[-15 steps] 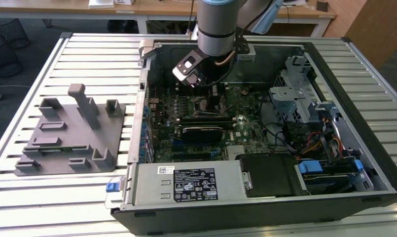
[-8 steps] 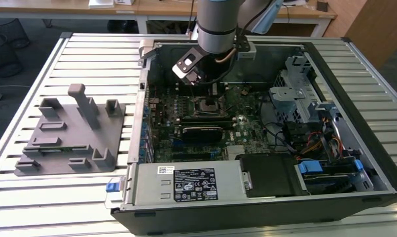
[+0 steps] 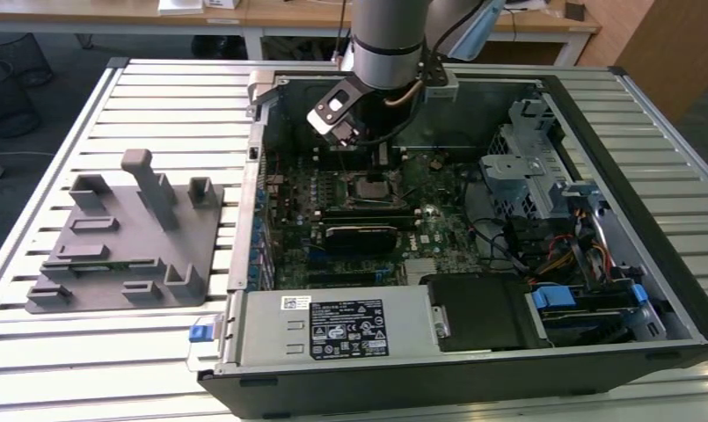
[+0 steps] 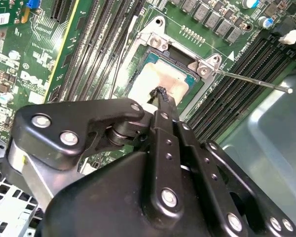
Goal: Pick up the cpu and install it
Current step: 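Place the cpu into insertion slot, then close the cpu cover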
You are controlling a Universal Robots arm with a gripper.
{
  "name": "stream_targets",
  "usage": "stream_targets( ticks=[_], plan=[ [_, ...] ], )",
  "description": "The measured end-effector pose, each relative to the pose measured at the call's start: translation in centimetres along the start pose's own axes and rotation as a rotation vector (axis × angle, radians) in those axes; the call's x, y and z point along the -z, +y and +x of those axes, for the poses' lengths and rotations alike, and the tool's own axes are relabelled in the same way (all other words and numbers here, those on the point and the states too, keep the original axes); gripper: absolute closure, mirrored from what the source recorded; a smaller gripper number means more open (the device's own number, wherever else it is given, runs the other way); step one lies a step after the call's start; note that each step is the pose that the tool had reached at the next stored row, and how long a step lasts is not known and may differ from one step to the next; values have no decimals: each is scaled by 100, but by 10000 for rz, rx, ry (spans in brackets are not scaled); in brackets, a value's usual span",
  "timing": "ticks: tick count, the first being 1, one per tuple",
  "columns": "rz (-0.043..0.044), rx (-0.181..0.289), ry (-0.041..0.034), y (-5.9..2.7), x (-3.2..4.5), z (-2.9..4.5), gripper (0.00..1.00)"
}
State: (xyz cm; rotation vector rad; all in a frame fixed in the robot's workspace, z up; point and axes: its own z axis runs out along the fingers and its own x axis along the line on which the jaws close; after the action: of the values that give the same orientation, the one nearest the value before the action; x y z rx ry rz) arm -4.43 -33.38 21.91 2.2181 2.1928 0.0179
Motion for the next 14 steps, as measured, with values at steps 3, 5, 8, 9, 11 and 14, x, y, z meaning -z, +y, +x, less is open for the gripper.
stream_targets(
  ticks=[3,5,8,9,11,14],
  plan=[
    [0,0,-1,0,21,0,89],
    [1,0,-1,1,31,0,89],
    [1,1,0,1,41,0,89],
    [1,0,-1,1,45,0,89],
    [2,0,-1,1,58,-1,89],
    [2,0,0,2,84,-1,89]
  ],
)
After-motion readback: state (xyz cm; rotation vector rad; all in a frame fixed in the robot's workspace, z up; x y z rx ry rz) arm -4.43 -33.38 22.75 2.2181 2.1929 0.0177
